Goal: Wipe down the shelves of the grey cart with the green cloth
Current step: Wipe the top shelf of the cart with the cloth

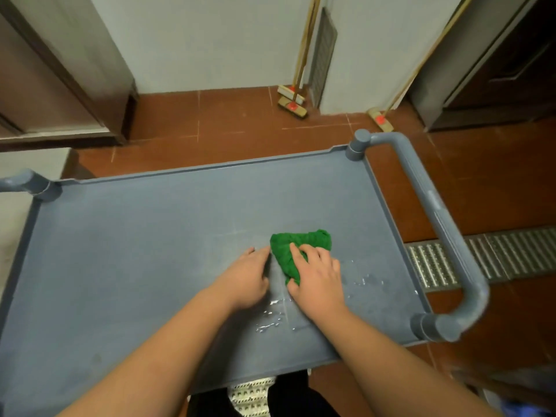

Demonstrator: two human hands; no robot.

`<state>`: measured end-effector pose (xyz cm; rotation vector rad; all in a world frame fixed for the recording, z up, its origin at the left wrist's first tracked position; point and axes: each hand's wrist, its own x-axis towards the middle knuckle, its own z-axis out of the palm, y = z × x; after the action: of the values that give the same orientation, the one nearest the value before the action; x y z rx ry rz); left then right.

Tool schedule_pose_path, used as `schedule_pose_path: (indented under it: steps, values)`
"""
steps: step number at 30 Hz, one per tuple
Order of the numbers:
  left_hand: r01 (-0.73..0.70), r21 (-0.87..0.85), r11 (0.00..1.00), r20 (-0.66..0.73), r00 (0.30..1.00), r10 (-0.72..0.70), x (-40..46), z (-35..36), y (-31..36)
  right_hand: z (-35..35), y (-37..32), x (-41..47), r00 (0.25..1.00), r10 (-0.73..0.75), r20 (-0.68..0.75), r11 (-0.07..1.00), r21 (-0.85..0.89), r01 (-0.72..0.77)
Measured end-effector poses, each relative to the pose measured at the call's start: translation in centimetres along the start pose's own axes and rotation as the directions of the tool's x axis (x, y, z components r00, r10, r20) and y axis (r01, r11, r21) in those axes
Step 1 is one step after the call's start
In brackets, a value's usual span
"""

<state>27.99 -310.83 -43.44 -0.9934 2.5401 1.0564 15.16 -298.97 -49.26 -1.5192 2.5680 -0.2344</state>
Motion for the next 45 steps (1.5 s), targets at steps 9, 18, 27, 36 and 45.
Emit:
schedule_pose_path:
  steps: [9, 18, 27, 36, 45]
  values:
    - [-0.039, 0.135, 0.990, 0.104, 0.994, 0.025, 5.5, 3.3, 6.0, -2.6, 10.1, -0.8, 0.984, 0.175, -0.017, 0.984, -0.029, -0.176]
    - [-0.008, 0.282, 0.959, 0.204, 0.978, -0.052, 6.9, 4.1, 6.6, -3.2, 12.3, -1.9, 0.901, 0.426, -0.079, 0.903, 0.087, -0.420]
    - [-0.057, 0.321, 0.945, 0.284, 0.958, -0.039, 6.7, 3.6, 6.0, -3.3, 13.6, -4.5, 0.920, 0.392, -0.026, 0.919, 0.056, -0.390]
    - [-0.114, 0.200, 0.973, 0.212, 0.975, 0.071, 5.6, 2.9, 4.4, -2.1, 8.7, -5.3, 0.931, 0.365, 0.010, 0.925, 0.110, -0.364]
    - [-0.038, 0.093, 0.995, 0.117, 0.993, 0.027, 0.4, -1.5, -4.6, 0.2, 0.3, -5.5, 0.927, 0.374, -0.029, 0.919, 0.150, -0.366]
